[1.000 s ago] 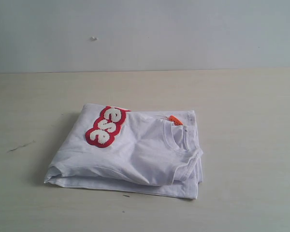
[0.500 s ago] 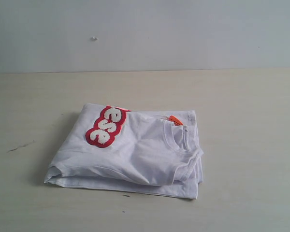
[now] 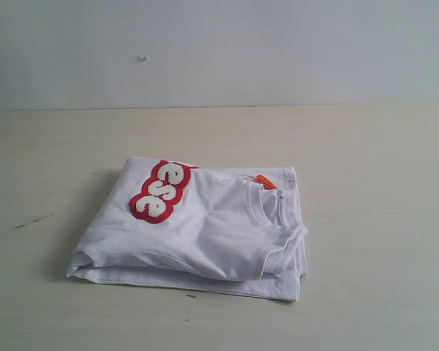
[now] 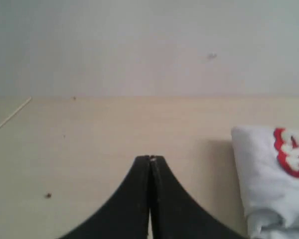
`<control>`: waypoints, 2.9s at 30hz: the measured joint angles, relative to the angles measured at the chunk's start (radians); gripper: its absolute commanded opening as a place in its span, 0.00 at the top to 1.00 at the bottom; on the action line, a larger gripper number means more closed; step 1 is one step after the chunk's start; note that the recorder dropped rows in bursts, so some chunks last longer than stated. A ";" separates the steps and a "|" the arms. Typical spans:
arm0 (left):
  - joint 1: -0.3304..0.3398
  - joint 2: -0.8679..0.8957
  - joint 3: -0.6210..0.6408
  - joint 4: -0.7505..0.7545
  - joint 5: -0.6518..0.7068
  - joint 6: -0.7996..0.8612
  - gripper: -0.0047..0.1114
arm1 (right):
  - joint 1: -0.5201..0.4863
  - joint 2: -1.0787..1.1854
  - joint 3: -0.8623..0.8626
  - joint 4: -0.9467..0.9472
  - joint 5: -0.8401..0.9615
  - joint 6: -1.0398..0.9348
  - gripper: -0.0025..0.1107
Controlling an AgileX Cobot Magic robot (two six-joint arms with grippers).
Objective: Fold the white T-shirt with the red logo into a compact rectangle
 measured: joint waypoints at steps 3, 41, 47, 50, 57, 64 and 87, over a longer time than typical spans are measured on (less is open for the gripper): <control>0.000 0.000 0.001 0.002 0.089 0.036 0.96 | 0.000 0.000 0.000 0.000 0.000 0.000 0.98; 0.000 0.000 0.003 -0.017 0.122 -0.068 0.96 | -0.041 0.000 0.000 -0.025 -0.007 -0.001 0.98; 0.000 0.000 0.003 -0.017 0.128 -0.068 0.96 | -0.237 0.000 0.009 -0.048 -0.048 -0.001 0.98; 0.000 0.000 0.003 -0.017 0.128 -0.068 0.96 | -0.344 0.000 0.033 -0.052 -0.115 -0.003 0.98; 0.000 0.000 0.003 -0.017 0.128 -0.068 0.96 | -0.540 0.000 0.086 -0.088 -0.263 0.006 0.98; 0.000 0.000 0.003 -0.017 0.130 -0.068 0.96 | -0.569 0.002 0.232 -0.213 -0.372 0.151 0.98; 0.000 0.000 0.003 -0.017 0.130 -0.068 0.96 | -0.571 0.003 0.676 -0.230 -0.407 0.183 0.98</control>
